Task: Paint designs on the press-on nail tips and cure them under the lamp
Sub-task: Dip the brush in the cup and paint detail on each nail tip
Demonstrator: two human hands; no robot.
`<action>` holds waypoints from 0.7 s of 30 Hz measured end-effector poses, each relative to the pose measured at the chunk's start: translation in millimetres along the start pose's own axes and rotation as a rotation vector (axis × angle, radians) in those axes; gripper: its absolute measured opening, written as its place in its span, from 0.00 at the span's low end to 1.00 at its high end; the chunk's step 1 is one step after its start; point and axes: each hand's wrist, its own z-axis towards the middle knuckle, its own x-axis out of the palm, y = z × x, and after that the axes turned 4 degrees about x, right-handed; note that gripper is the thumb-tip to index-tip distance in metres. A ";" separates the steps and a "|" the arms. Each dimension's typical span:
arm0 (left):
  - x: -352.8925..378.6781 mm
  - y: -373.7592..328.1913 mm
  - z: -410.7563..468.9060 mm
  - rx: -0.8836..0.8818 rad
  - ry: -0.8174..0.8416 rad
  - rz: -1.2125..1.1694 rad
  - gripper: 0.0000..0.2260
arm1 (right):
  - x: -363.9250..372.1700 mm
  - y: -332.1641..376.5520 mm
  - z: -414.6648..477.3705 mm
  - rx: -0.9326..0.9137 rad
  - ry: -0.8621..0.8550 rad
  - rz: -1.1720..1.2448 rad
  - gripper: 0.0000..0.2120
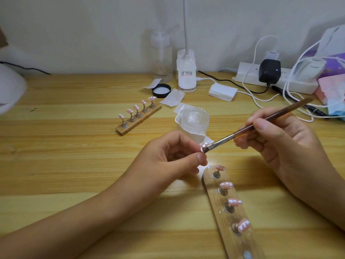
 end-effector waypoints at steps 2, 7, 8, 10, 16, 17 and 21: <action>0.0 0.5 0.3 -0.004 -0.001 -0.002 0.05 | -1.3 -0.8 0.1 -0.012 -0.021 -0.024 0.05; -0.8 0.9 0.2 -0.003 -0.010 -0.015 0.04 | -4.4 -1.9 0.8 -0.040 -0.053 -0.053 0.01; -0.6 0.8 0.2 0.000 -0.008 -0.007 0.04 | -6.8 -3.6 1.2 -0.052 -0.058 -0.051 0.01; -0.5 0.8 0.3 0.012 -0.010 0.007 0.04 | -8.4 -3.4 1.3 -0.074 -0.073 -0.036 0.01; -1.3 0.2 -0.3 0.049 -0.003 0.048 0.05 | -9.8 -3.0 0.4 -0.093 -0.011 0.001 0.07; -1.1 0.6 -0.2 0.050 -0.004 0.055 0.05 | -8.7 -2.0 -0.2 -0.089 0.003 0.004 0.07; -0.9 1.9 0.5 0.040 -0.014 0.056 0.04 | -6.6 -1.3 -1.6 -0.078 0.019 -0.002 0.05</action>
